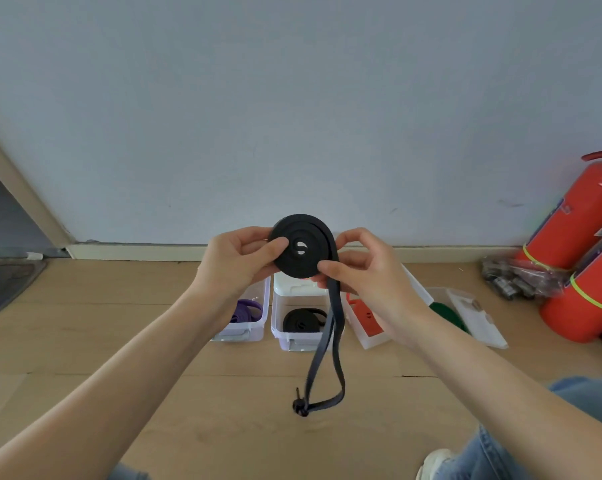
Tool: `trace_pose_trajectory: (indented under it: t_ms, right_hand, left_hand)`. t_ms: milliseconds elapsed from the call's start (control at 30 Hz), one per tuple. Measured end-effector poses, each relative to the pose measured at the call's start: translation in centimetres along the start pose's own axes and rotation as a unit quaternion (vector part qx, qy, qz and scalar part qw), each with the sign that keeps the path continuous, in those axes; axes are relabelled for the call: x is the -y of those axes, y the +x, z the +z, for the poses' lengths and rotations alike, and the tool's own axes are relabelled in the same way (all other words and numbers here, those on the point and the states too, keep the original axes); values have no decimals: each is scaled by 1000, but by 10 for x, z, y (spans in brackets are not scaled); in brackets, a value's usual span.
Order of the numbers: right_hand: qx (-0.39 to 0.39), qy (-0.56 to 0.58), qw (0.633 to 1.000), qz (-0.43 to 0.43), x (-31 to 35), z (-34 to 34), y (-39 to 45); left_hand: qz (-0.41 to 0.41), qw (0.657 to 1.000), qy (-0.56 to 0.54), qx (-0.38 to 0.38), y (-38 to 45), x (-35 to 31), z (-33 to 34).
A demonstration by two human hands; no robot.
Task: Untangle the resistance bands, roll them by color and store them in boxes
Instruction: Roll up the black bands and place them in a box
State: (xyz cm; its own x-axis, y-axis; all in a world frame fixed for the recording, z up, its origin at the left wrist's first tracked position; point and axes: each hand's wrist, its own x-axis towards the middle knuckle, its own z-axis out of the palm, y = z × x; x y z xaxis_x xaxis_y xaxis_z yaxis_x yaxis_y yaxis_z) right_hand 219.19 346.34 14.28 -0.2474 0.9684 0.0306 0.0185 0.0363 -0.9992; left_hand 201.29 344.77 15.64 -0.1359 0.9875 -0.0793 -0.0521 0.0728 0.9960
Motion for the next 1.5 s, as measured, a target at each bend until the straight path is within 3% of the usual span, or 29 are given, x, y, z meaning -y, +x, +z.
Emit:
trace_pose_trajectory:
  t_ms: [133,233,300,367,433,633,900,1067,1167,1267,1400,1500]
  right_hand:
    - [-16,-59,998,-32,6,-8,4]
    - [21,-138,988,-66,11,-7,3]
    - [55,-177,980,-77,12,-5,1]
    - [90,-207,971,-75,11,-2,-2]
    - [105,-155,981,-59,11,0,-4]
    - [77,71,993,47,12,-4,3]
    - [83,146,982,86,4,10,-1]
    - [58,81,992,71,-1,8,-2]
    - [39,-45,998,25,3,-3,-1]
    - [70,-141,987,-25,10,-5,-1]
    - [82,-141,986,-35,8,3,-3]
    - [81,-63,995,16,10,0,-1]
  left_hand:
    - [-47,983,151,94,-2,-1,-4]
    - [-131,967,78,203,-5,-7,-7]
    - [-148,963,56,217,-7,-10,-7]
    - [-118,964,137,194,-8,-8,-5]
    - [-65,968,194,147,-8,-4,-1]
    - [59,986,156,-26,5,-7,1]
    - [101,975,157,-123,8,4,8]
    - [66,980,161,-94,1,10,16]
    - [-24,990,140,-6,2,0,6]
    - [-36,981,172,85,1,-8,-3]
    - [7,960,265,86,-4,0,9]
    - [34,973,225,51,0,-3,8]
